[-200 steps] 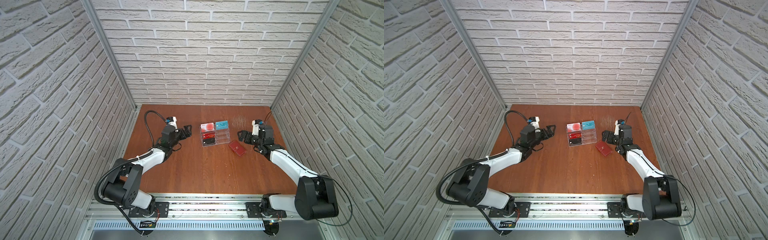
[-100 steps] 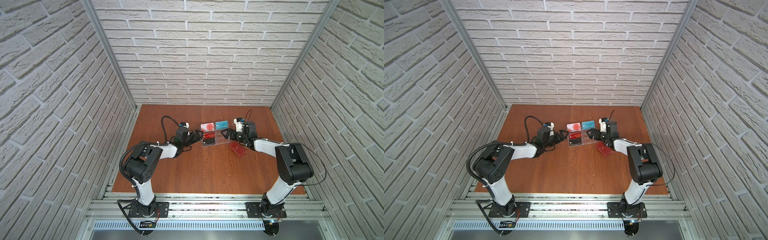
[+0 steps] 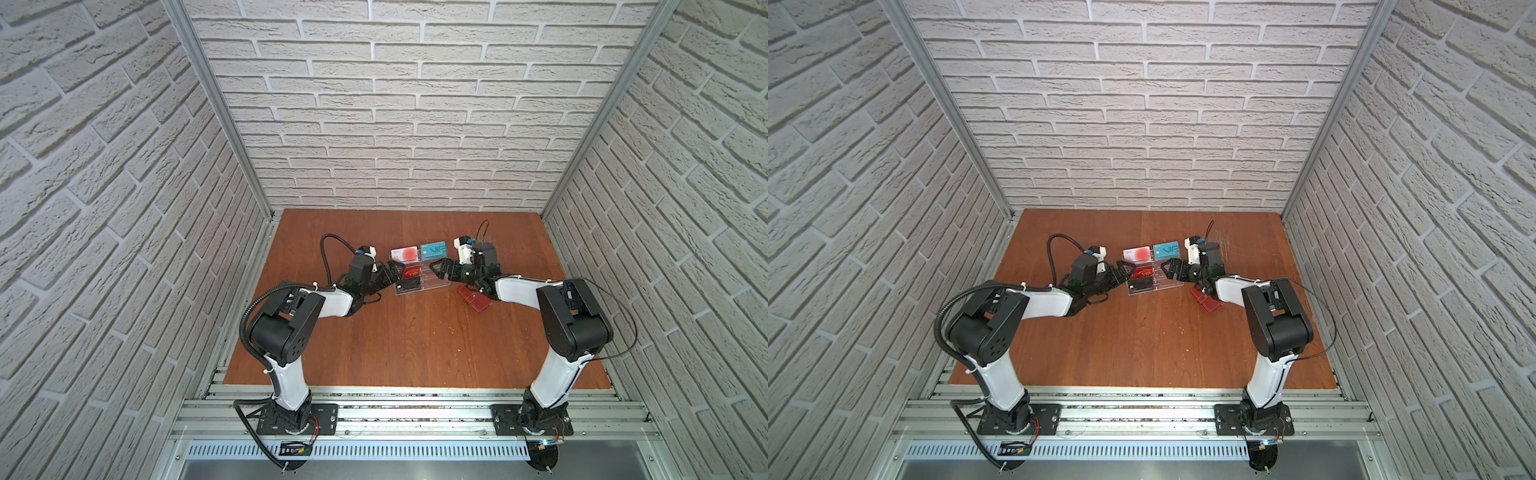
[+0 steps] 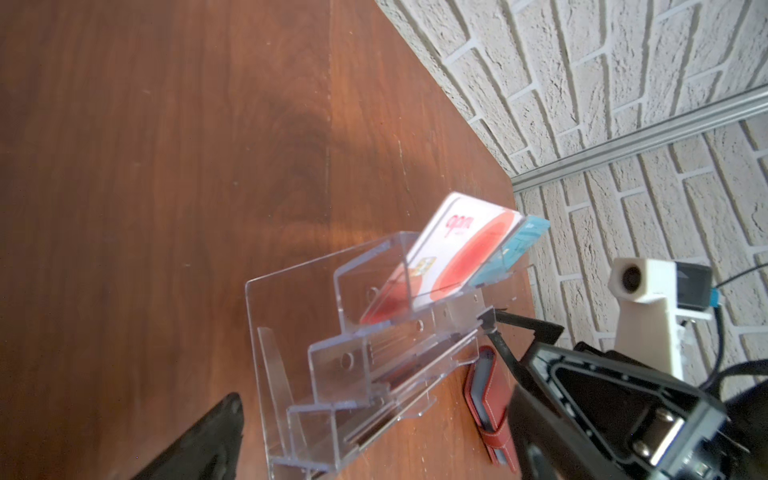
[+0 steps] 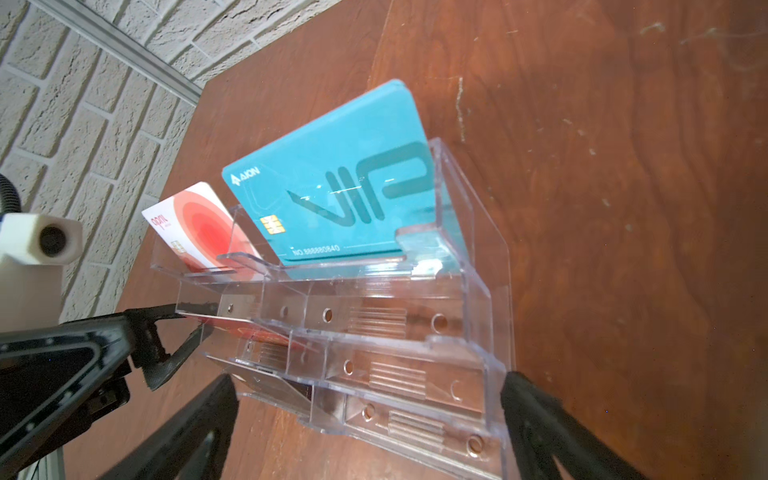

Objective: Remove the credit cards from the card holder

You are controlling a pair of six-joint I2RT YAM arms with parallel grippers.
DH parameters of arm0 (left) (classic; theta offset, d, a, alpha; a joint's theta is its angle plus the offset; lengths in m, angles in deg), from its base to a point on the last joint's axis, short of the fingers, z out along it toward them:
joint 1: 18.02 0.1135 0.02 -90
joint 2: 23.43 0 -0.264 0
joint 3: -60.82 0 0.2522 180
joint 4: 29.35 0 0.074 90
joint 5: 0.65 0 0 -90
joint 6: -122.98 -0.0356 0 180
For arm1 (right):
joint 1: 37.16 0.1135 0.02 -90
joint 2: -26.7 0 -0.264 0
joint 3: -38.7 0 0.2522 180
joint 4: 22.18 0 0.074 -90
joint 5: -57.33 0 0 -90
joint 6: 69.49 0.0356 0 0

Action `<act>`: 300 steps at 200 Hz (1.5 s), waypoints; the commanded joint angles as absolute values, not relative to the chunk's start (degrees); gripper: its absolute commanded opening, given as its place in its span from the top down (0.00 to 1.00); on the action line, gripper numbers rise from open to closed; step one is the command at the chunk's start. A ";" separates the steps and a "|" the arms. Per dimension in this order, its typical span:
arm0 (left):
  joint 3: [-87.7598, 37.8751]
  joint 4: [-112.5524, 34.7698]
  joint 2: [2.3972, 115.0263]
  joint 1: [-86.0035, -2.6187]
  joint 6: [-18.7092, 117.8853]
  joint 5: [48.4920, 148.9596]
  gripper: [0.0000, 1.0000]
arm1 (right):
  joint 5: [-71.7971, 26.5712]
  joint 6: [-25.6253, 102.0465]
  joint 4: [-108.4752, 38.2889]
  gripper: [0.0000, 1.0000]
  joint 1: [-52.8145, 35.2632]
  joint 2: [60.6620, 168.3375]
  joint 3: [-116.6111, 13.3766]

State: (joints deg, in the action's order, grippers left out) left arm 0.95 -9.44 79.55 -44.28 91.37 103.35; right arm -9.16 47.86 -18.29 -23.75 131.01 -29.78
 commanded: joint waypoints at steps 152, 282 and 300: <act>-0.30 -8.55 77.80 -39.63 92.04 106.70 0.02 | -15.95 56.74 -18.64 0.00 -14.44 133.76 -34.04; -8.82 -14.66 82.77 -39.74 89.82 107.22 0.02 | -16.96 59.80 -19.33 0.00 -13.92 135.77 -36.31; -7.69 -16.91 81.03 -39.07 88.11 106.70 0.02 | -17.55 58.98 -20.67 0.00 -13.91 134.73 -36.24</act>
State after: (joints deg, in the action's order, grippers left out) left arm -8.71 -14.77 83.55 -39.34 90.83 105.43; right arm -19.08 58.97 -20.33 -15.03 135.51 -34.99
